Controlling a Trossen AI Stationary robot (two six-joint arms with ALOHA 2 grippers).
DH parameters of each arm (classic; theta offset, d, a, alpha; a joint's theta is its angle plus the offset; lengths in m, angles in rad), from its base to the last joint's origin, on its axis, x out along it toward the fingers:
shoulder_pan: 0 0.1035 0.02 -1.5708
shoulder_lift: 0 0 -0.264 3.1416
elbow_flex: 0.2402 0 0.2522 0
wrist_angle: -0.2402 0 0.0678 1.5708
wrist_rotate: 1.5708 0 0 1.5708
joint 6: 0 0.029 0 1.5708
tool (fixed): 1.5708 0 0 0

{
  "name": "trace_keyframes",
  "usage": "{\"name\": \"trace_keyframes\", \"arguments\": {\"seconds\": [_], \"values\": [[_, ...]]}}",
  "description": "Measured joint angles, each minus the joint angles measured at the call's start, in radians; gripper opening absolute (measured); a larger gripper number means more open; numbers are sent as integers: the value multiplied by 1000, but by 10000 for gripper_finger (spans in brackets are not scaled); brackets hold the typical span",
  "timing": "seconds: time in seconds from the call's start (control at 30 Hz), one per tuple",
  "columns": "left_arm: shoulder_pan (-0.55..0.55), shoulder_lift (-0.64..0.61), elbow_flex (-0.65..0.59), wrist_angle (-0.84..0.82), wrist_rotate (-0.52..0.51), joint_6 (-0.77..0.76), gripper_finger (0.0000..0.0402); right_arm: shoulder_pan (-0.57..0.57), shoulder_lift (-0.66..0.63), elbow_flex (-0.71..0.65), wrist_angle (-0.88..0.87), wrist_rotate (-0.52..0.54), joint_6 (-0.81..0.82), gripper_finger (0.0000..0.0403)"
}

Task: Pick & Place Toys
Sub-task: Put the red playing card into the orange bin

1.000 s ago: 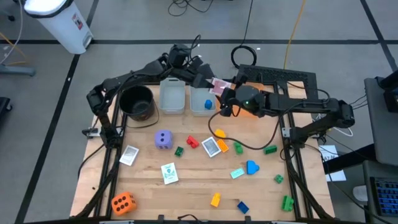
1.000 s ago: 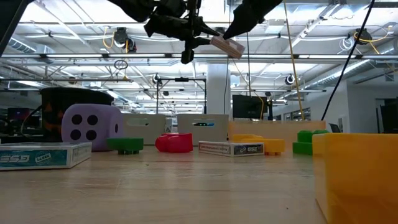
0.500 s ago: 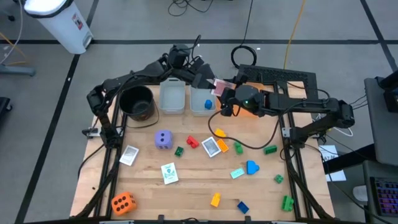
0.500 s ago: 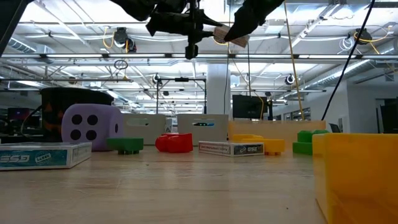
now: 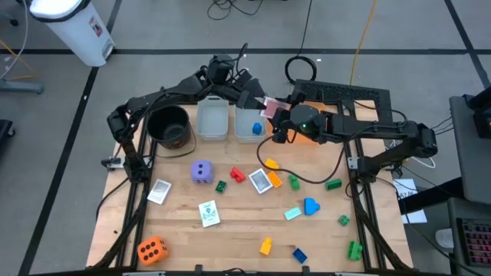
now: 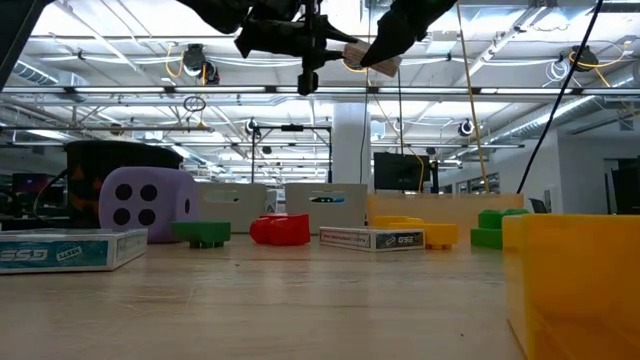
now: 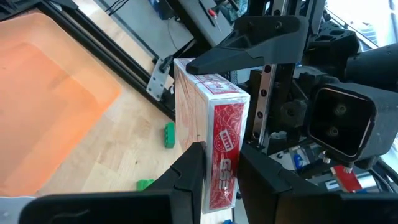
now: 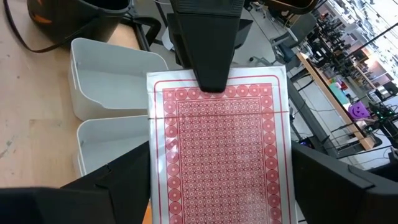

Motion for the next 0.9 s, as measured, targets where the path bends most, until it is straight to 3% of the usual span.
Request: {"name": "trace_keyframes", "arguments": {"seconds": [0.67,0.9], "values": [[6,0,0,27,-1,20,85,0,-1,-2,22,5,-3,308],[23,0,0,53,-1,26,139,0,-1,-2,27,6,4,309]]}}
